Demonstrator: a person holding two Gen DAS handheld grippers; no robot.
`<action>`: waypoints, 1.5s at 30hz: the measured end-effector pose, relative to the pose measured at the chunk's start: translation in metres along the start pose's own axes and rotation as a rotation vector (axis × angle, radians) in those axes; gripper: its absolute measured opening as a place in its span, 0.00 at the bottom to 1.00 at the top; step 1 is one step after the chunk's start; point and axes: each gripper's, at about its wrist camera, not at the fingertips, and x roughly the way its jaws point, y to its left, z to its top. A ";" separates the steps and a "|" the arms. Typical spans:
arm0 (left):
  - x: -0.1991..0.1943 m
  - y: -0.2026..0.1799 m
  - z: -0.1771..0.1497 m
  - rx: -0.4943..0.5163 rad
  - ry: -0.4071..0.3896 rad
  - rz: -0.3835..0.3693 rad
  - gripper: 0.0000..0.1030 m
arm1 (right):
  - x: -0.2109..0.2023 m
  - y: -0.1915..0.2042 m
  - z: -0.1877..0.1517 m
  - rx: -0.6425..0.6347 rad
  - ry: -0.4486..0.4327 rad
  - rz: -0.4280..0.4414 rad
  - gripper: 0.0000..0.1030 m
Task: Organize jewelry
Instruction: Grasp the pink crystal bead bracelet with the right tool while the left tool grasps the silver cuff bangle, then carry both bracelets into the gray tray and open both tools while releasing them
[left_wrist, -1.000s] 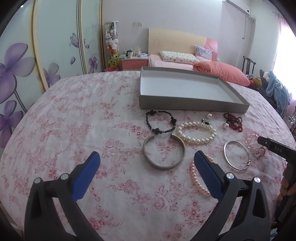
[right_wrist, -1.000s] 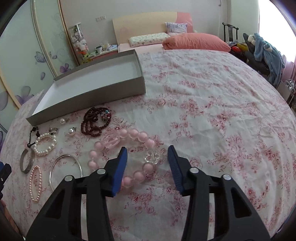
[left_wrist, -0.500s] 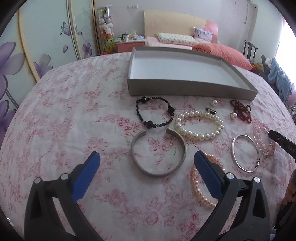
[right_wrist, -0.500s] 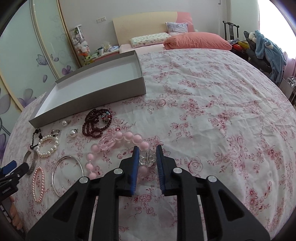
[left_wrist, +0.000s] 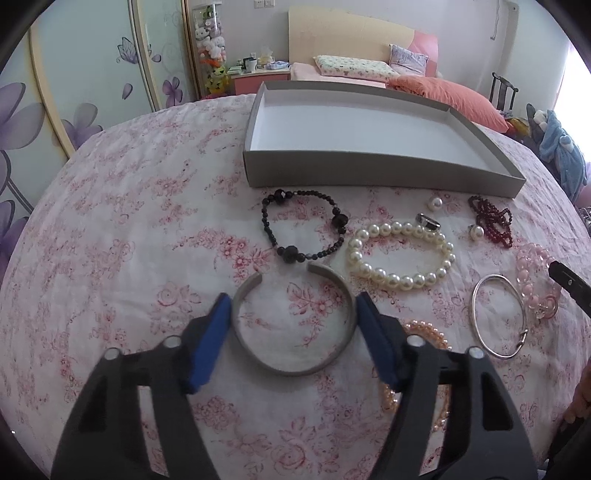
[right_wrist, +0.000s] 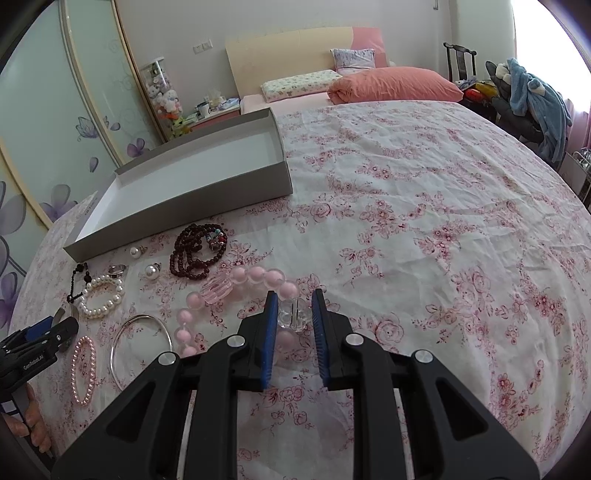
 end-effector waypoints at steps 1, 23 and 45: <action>-0.001 0.002 0.000 -0.005 -0.002 -0.009 0.64 | -0.001 0.000 0.000 -0.001 -0.005 0.005 0.19; -0.078 0.016 -0.011 -0.054 -0.263 -0.009 0.64 | -0.063 0.038 0.012 -0.074 -0.213 0.211 0.19; -0.095 -0.007 0.043 -0.011 -0.432 -0.007 0.64 | -0.080 0.079 0.069 -0.168 -0.386 0.218 0.19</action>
